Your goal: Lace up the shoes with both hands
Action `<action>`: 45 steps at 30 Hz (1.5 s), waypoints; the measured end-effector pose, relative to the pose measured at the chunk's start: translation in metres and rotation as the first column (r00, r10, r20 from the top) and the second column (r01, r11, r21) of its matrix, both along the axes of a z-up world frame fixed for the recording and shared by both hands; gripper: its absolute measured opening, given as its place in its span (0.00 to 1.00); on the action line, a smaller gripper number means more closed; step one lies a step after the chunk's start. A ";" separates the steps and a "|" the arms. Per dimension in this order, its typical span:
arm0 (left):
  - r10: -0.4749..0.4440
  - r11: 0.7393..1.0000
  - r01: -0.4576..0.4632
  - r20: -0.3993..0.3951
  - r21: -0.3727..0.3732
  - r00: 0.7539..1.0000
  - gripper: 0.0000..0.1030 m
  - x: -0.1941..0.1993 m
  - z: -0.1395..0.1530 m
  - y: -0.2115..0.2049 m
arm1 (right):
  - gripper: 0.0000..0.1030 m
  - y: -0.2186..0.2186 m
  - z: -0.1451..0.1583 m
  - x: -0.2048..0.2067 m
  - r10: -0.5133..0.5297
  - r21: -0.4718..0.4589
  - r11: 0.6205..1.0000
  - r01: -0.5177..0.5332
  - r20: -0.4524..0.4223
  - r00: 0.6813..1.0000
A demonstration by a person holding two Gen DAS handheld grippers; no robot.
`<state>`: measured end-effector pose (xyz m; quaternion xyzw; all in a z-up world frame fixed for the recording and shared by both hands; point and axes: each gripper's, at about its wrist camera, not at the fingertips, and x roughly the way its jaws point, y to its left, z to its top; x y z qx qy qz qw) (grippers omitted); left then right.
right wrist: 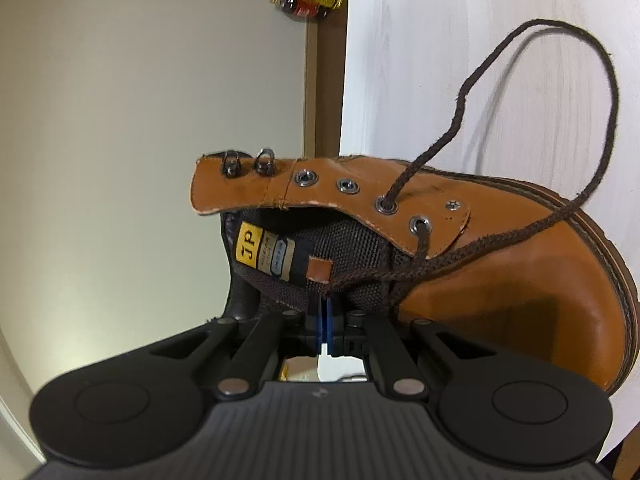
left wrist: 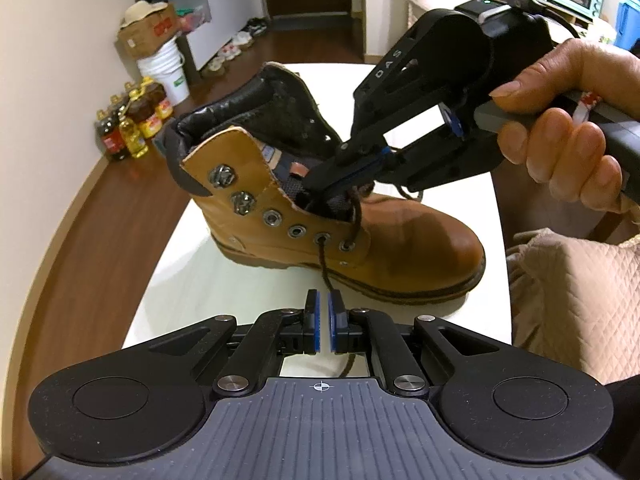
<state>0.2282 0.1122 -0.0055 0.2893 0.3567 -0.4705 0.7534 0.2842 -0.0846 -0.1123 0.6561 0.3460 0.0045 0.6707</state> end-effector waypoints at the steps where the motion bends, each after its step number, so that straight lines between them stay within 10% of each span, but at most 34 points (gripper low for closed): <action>1: 0.000 1.000 0.000 0.002 0.000 1.000 0.05 0.000 -0.001 -0.001 | 0.03 0.000 -0.001 0.002 0.010 0.003 1.000 -0.010 -0.002 1.000; 28: 0.004 1.000 -0.005 0.067 0.013 0.998 0.13 0.016 -0.002 -0.020 | 0.03 0.014 -0.014 0.046 0.132 -0.040 0.990 -0.132 -0.007 0.991; 36: -0.031 0.999 0.029 0.091 0.014 0.995 0.02 0.016 -0.005 -0.024 | 0.07 0.012 -0.016 0.052 0.119 -0.033 0.992 -0.120 -0.005 0.993; 45: 0.027 0.961 -0.053 0.099 0.272 0.995 0.02 0.009 -0.025 0.063 | 0.12 -0.007 -0.011 0.010 -0.109 -0.067 0.992 0.110 0.008 0.994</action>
